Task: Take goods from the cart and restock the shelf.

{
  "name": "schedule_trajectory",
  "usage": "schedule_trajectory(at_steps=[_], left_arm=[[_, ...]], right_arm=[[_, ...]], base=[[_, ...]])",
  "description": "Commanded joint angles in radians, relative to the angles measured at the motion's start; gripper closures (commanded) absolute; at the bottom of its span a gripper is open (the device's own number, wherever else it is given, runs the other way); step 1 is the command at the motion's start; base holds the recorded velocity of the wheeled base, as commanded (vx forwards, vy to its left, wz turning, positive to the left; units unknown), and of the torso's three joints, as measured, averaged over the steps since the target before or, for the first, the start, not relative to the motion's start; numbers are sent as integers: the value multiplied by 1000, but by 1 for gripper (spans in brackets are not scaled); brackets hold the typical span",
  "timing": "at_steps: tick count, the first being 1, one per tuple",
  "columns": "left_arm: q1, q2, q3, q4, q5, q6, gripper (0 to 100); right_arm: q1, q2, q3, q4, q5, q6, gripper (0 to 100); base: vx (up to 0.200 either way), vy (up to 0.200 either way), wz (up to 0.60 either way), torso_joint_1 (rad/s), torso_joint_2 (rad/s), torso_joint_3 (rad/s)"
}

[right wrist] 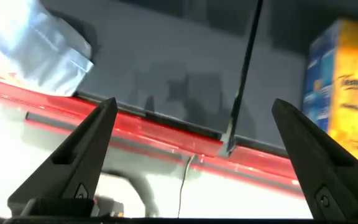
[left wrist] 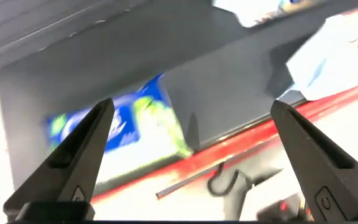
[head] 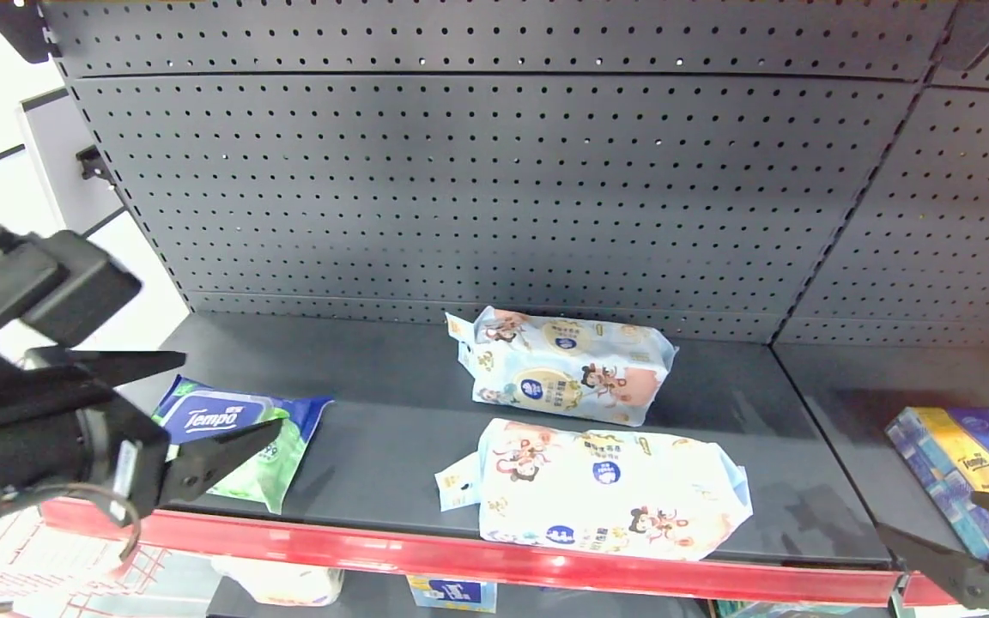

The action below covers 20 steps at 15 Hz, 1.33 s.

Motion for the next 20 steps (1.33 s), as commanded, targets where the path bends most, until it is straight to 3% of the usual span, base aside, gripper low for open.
schedule_trajectory(at_steps=[1,2,6,14,18,20], left_arm=[[1,-223,106,1,63,-48,0],[2,-246,119,1,72,-50,0],[4,-345,161,1,120,-53,0],[5,-366,160,1,121,-54,0],[5,-372,161,-1,121,-56,0],[5,-375,160,-1,121,-85,0]], right_arm=[[85,138,-36,-17,-35,79,0],[109,154,-39,-24,-48,112,0],[346,240,-68,-50,-180,300,0],[370,382,-140,-52,-197,296,0],[427,419,-161,-52,-197,291,0],[456,424,-163,-52,-198,291,0]], base=[[0,0,0,0,0,0],[0,0,0,0,0,0],[0,0,0,0,0,0],[0,0,0,0,0,0],[0,0,0,0,0,0],[0,0,0,0,0,0]])
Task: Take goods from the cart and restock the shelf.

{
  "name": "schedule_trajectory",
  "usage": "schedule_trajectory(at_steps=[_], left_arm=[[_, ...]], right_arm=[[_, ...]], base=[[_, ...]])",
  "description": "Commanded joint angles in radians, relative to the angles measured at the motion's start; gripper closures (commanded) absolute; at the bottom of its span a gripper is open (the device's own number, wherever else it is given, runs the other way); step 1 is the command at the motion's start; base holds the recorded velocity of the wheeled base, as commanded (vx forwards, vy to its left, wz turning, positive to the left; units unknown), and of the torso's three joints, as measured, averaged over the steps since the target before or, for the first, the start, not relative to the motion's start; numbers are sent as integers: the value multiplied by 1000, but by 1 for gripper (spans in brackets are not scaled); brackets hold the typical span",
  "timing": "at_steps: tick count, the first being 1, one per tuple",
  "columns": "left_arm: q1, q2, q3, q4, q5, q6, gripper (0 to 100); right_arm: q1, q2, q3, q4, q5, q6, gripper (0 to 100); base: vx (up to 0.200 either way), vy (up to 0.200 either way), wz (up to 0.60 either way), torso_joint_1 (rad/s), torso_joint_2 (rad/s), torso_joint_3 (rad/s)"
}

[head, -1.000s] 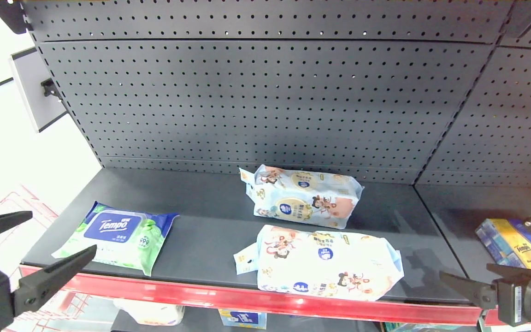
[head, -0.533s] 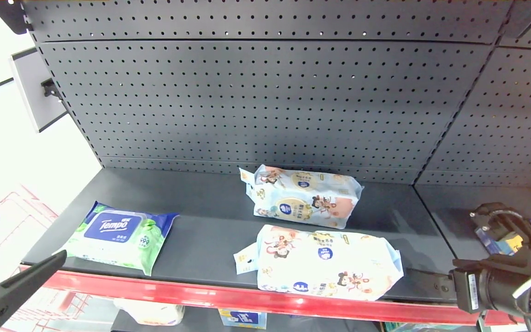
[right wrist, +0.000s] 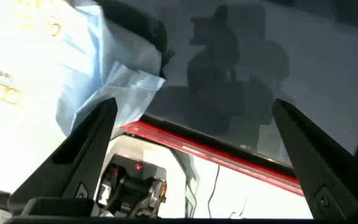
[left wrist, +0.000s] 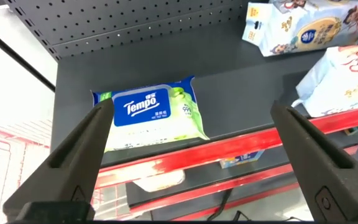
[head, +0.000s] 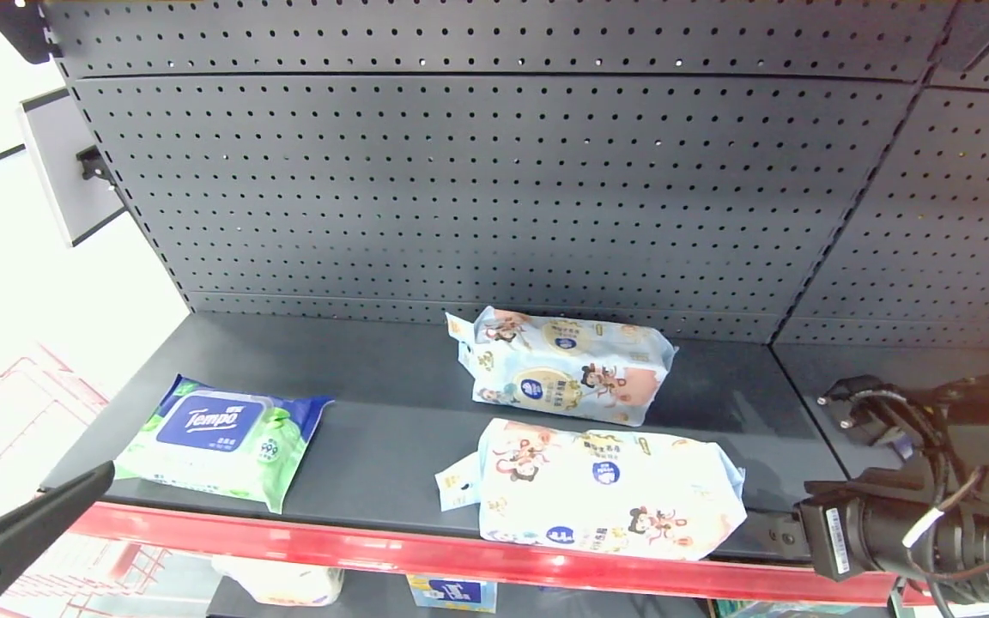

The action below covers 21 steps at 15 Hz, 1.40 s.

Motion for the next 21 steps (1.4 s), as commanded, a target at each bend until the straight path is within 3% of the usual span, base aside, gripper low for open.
schedule_trajectory(at_steps=[1,14,21], left_arm=[[0,-2,-1,0,0,-4,0],[0,-17,8,1,0,-7,0],[0,-36,17,3,0,-7,0]], right_arm=[[29,13,-8,0,0,-1,0],[66,107,-46,-77,-27,-2,0],[66,-34,53,-77,-53,-4,0]], base=[[0,0,0,0,0,0],[0,0,0,0,0,0],[0,0,0,0,0,0]])
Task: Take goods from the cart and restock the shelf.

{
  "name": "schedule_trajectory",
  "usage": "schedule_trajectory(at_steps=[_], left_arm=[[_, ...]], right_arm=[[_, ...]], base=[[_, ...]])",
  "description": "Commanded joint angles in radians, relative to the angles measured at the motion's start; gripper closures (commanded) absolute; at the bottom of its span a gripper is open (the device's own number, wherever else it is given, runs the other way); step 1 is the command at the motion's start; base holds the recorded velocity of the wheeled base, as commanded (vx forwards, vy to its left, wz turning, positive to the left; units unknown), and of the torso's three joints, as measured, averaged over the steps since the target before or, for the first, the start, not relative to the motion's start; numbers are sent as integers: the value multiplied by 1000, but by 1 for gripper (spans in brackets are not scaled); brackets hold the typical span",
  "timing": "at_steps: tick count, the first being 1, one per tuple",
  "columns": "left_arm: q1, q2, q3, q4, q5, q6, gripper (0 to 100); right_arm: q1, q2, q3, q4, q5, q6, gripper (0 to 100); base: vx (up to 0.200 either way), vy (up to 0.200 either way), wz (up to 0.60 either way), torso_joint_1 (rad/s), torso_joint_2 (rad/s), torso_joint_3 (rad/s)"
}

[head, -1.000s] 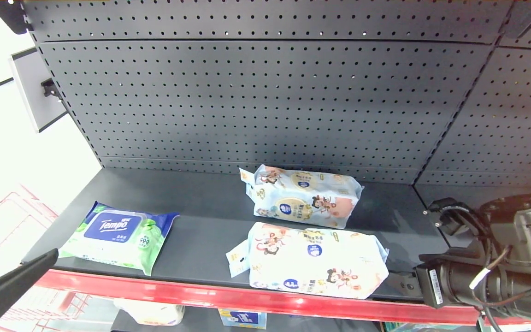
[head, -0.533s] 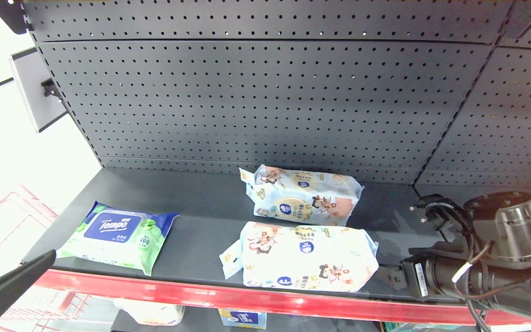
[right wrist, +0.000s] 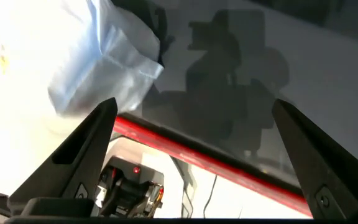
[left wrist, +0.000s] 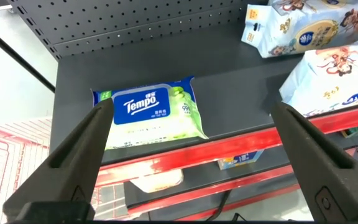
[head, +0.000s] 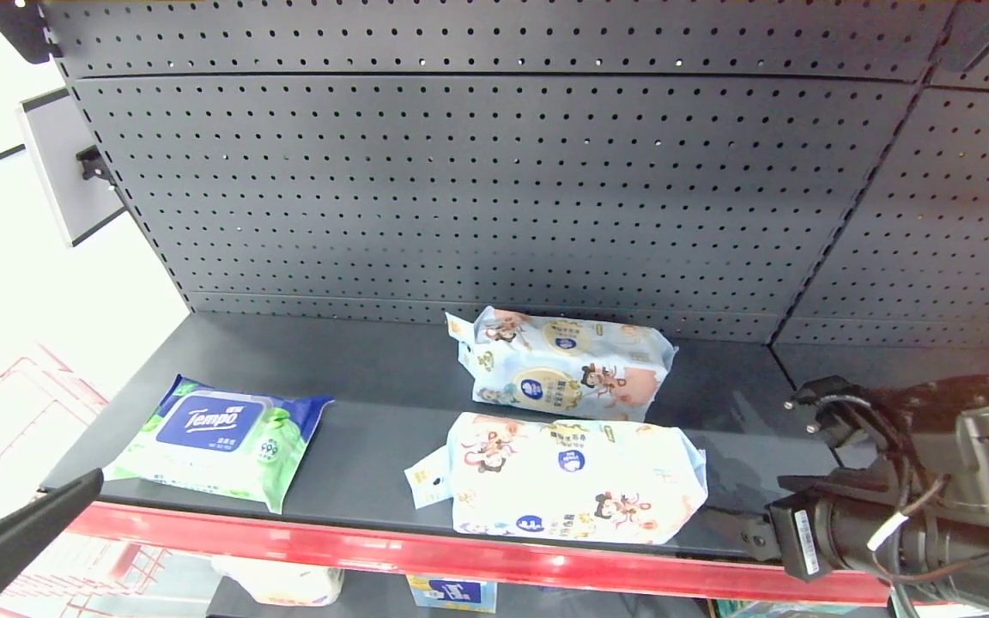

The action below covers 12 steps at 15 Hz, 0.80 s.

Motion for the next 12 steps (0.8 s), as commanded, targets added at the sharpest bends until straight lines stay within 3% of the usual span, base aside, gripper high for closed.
schedule_trajectory(at_steps=[1,2,4,6,8,10,11,12], left_arm=[[0,-32,28,1,0,0,0],[0,-63,49,1,-1,0,0],[0,-176,135,1,-4,-54,0],[0,-265,193,6,-4,-66,0],[9,-394,201,118,0,-129,0],[141,-477,189,292,11,-166,0],[208,-506,190,361,9,-169,0],[241,-520,193,394,9,-169,0]], right_arm=[[0,-168,90,-1,-46,-12,0],[-1,-257,124,1,-71,-46,0],[-12,-501,148,35,-128,-120,0],[-20,-638,137,118,-203,-163,0],[-35,-861,96,354,-324,-236,0],[-141,-975,18,568,-365,-244,0],[-236,-1007,7,625,-365,-244,0],[-299,-1016,2,651,-365,-244,0]], base=[[0,0,0,0,0,0],[0,0,0,0,0,0],[0,0,0,0,0,0],[0,0,0,0,0,0],[0,0,0,0,0,0],[0,0,0,0,0,0],[0,0,0,0,0,0],[0,0,0,0,0,0]])
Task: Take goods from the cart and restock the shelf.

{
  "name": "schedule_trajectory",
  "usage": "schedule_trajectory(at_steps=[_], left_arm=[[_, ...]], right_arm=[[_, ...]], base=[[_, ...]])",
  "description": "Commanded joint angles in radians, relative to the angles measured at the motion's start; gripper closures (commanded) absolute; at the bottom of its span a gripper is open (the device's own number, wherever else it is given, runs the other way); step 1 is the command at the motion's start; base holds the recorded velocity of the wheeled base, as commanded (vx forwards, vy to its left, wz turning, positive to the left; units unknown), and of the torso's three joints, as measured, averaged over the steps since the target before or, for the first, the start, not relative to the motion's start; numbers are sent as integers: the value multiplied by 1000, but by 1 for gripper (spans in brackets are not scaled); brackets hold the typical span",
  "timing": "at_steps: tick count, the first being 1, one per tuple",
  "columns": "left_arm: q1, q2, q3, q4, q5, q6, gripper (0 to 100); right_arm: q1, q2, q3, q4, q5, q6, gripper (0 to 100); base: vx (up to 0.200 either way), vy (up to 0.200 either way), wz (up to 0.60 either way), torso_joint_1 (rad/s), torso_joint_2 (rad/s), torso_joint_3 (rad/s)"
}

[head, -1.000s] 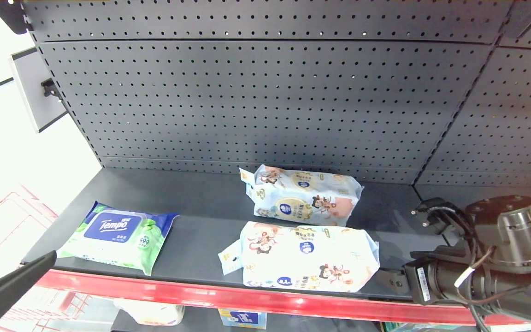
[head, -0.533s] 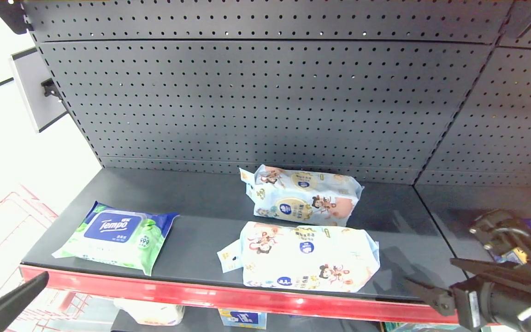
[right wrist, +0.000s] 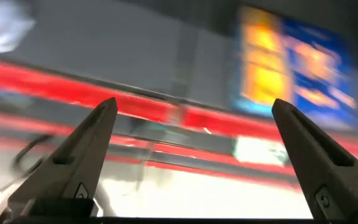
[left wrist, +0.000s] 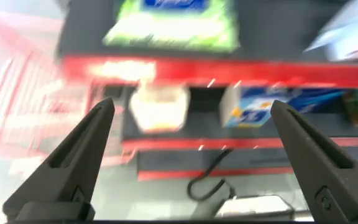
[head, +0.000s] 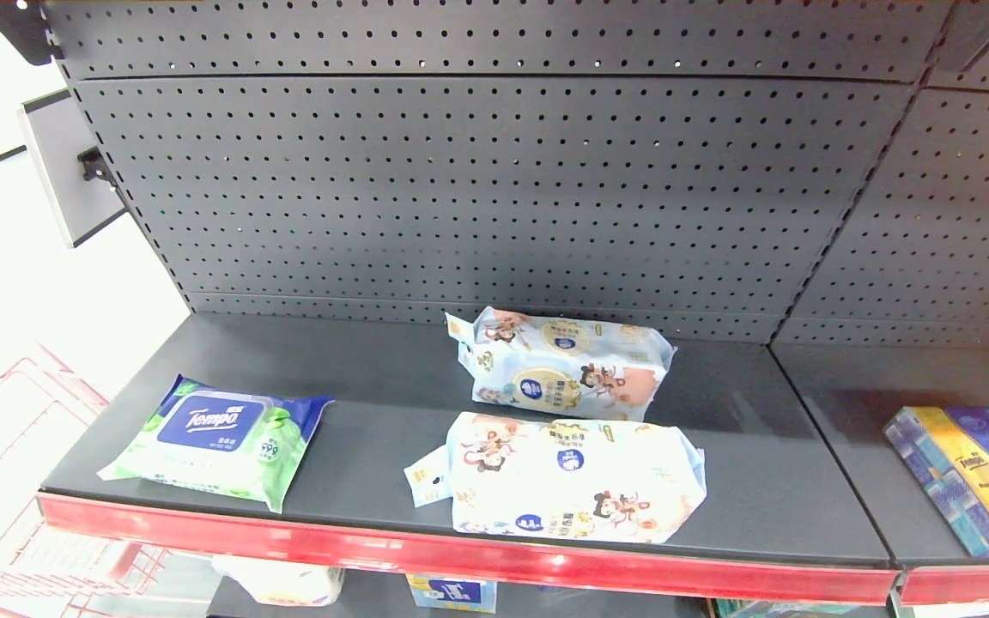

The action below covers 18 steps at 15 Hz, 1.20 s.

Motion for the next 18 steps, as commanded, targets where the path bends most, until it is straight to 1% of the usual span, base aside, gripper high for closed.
schedule_trajectory(at_steps=[1,2,3,4,5,6,7,8,9,10,11,12,13,14,15,16,17,18], left_arm=[[121,-126,19,86,0,-11,0],[125,-203,65,83,-20,-9,0],[113,-275,92,66,-55,-6,0],[107,-300,108,41,-95,-9,0],[107,-300,114,15,-107,-9,0],[107,-300,148,-58,-145,-3,0],[108,-300,258,-255,-213,26,0],[107,-300,335,-396,-231,69,0],[107,-300,376,-483,-245,98,0],[110,-300,376,-454,-215,103,0],[145,-300,373,-440,-172,98,0],[182,-300,373,-440,-173,98,0],[176,-300,375,-442,-175,100,0],[174,-300,378,-450,-179,118,0],[174,-300,378,-459,-195,137,0],[174,-300,376,-459,-222,132,0],[174,-300,376,-457,-202,80,0],[174,-300,373,-453,-135,57,0]], right_arm=[[-266,-157,-33,123,-15,-8,0],[-329,-198,14,132,28,-11,0],[-329,-246,50,131,98,-16,0],[-325,-330,103,120,250,-14,0],[-325,-368,126,114,322,-11,0],[-317,-467,177,73,459,-17,0],[-334,-556,246,4,580,-33,0],[-334,-556,264,-35,575,-14,0],[-334,-556,310,-128,559,-5,0],[-334,-556,370,-273,520,-3,0],[-334,-554,370,-269,460,15,0],[-334,-554,370,-259,428,46,0],[-334,-554,370,-262,431,49,0],[-332,-556,370,-262,459,49,0],[-332,-554,370,-262,465,47,0],[-332,-556,370,-262,465,47,0],[-334,-554,370,-262,462,47,0],[-334,-556,370,-262,456,47,0]], base=[[0,0,0,0,0,0],[0,0,0,0,0,0],[0,0,0,0,0,0],[0,0,0,0,0,0],[0,0,0,0,0,0],[0,0,0,0,0,0],[0,0,0,0,0,0],[0,0,0,0,0,0],[0,0,0,0,0,0],[0,0,0,0,0,0],[0,0,0,0,0,0],[0,0,0,0,0,0],[0,0,0,0,0,0],[0,0,0,0,0,0],[0,0,0,0,0,0],[0,0,0,0,0,0],[0,0,0,0,0,0],[0,0,0,0,0,0]])
